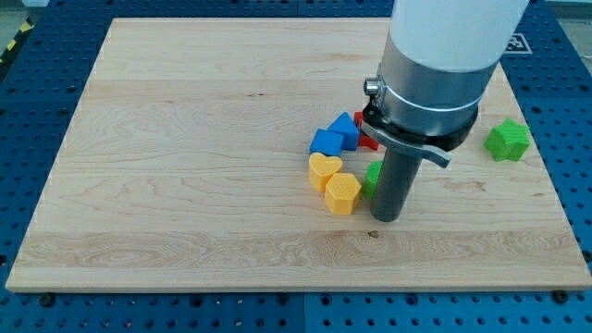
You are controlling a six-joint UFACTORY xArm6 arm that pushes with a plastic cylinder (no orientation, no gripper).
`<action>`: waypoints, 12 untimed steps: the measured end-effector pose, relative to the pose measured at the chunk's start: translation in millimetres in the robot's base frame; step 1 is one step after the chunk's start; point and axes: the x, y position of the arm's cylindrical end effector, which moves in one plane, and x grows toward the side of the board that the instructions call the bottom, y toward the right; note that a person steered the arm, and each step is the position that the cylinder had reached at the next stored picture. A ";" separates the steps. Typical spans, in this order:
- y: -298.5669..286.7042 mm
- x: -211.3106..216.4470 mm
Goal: Push the green circle into the green star
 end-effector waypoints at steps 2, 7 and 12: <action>-13.6 -13.7; -9.7 -41.2; -1.7 -55.3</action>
